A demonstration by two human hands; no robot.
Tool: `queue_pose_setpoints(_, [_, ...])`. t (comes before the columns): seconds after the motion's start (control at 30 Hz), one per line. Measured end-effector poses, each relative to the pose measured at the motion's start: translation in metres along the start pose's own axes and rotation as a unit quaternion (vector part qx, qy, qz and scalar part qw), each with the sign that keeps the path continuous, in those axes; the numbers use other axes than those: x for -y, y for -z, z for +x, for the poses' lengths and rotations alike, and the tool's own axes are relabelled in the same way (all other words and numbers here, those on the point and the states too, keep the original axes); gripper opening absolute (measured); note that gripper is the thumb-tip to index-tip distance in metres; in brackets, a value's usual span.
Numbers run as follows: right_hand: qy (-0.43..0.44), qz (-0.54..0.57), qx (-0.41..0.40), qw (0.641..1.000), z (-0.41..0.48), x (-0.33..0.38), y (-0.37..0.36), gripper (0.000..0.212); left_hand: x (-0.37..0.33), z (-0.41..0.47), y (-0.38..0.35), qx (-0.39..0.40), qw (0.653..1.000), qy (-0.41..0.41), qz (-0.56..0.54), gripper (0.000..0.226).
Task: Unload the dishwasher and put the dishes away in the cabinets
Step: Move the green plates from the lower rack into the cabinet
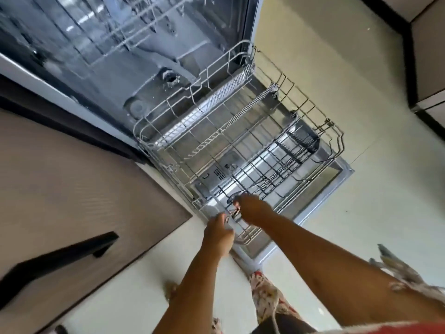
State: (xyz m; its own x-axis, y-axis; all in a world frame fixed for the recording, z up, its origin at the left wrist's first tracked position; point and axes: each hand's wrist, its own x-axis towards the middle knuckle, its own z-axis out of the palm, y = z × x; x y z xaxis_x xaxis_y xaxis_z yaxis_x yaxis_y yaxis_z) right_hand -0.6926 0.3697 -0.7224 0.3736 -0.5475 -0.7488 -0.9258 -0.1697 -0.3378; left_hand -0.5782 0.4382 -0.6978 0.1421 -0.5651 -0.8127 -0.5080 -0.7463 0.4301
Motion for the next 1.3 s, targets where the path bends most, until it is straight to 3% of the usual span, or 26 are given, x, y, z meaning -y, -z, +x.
queue_pose_setpoints(0.17, [0.009, -0.057, -0.048, 0.997, 0.030, -0.032, 0.021, 0.050, -0.005, 0.021, -0.002, -0.005, 0.999, 0.012, 0.031, 0.046])
queue_pose_setpoints(0.33, [0.045, -0.139, -0.004, 0.989, 0.055, -0.023, 0.017, 0.041, 0.001, 0.037, 0.002, -0.014, 0.999, 0.032, 0.042, 0.044])
queue_pose_setpoints(0.5, [0.059, -0.251, -0.051, 0.965, 0.056, -0.022, 0.008, 0.032, 0.007, 0.036, -0.004, -0.004, 0.999, 0.041, -0.013, 0.041])
queue_pose_setpoints(0.63, [0.076, -0.234, -0.109, 0.963, 0.051, -0.021, 0.010, 0.030, 0.009, 0.032, -0.007, -0.005, 0.996, 0.052, -0.078, 0.039])
queue_pose_setpoints(0.77, [0.130, -0.169, -0.212, 0.954, 0.038, -0.011, 0.019, 0.023, 0.008, 0.026, -0.007, -0.019, 0.982, 0.059, -0.181, 0.036])
queue_pose_setpoints(0.87, [0.142, -0.025, -0.261, 0.954, 0.030, 0.002, 0.031, 0.024, 0.002, 0.022, -0.004, -0.060, 0.973, 0.013, -0.224, 0.036])
queue_pose_setpoints(0.97, [0.114, 0.207, -0.190, 0.953, 0.018, 0.017, 0.041, 0.028, -0.009, 0.014, 0.002, -0.097, 0.968, -0.051, -0.225, 0.035])
queue_pose_setpoints(1.07, [0.063, 0.426, -0.081, 0.899, 0.008, 0.019, 0.042, 0.029, -0.018, 0.009, 0.010, -0.128, 0.962, -0.080, -0.226, 0.025])
queue_pose_setpoints(1.3, [0.023, 0.514, -0.012, 0.858, 0.001, -0.010, 0.029, 0.015, -0.012, 0.005, 0.019, -0.078, 0.981, -0.042, -0.173, 0.028])
